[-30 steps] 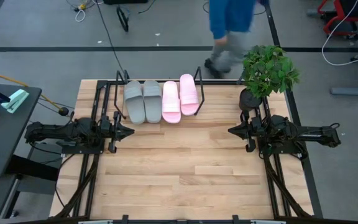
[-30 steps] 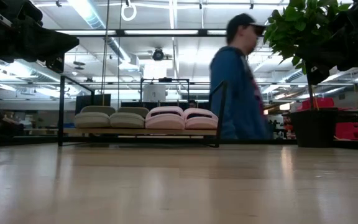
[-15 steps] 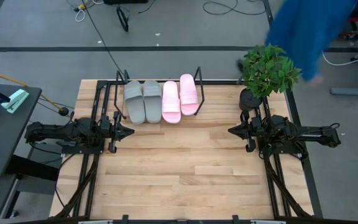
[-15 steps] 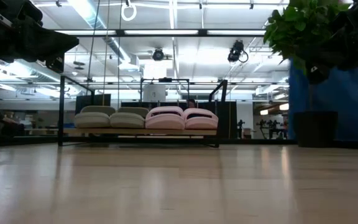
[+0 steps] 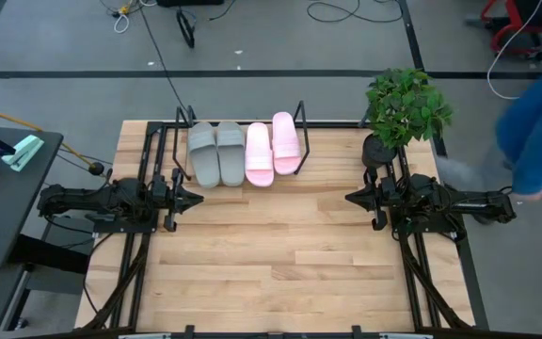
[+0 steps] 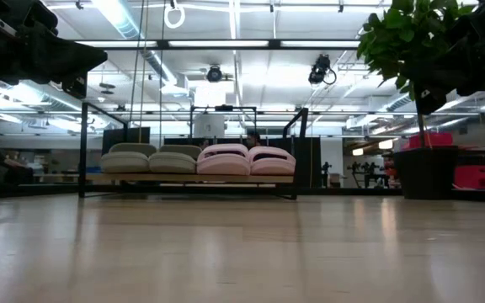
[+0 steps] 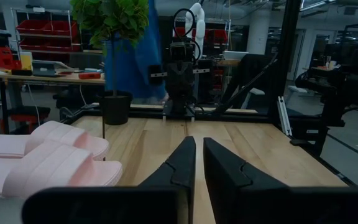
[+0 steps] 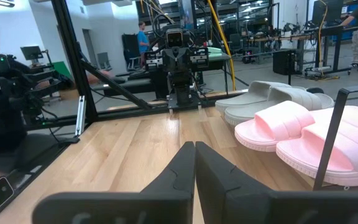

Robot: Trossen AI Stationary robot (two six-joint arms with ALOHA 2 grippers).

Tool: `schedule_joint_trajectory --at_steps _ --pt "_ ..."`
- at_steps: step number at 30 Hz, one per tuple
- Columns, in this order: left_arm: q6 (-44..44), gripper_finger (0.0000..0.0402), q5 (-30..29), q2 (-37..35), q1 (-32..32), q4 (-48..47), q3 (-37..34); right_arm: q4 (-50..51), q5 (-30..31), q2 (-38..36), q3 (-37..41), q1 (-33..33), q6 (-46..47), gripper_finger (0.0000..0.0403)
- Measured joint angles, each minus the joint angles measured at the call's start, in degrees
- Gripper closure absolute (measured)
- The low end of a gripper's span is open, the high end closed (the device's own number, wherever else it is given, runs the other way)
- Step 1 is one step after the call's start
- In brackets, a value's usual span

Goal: Pick and place slides into the shelf
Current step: Return to Home Position

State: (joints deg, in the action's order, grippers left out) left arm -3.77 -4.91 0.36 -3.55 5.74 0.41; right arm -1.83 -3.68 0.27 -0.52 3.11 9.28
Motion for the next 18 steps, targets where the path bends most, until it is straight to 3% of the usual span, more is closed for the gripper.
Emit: schedule_joint_trajectory --at_steps 18 --pt "0.0 0.0362 0.0 0.0 0.0 -0.02 0.0 0.0 -0.02 0.02 -0.02 0.0 0.0 0.0385"
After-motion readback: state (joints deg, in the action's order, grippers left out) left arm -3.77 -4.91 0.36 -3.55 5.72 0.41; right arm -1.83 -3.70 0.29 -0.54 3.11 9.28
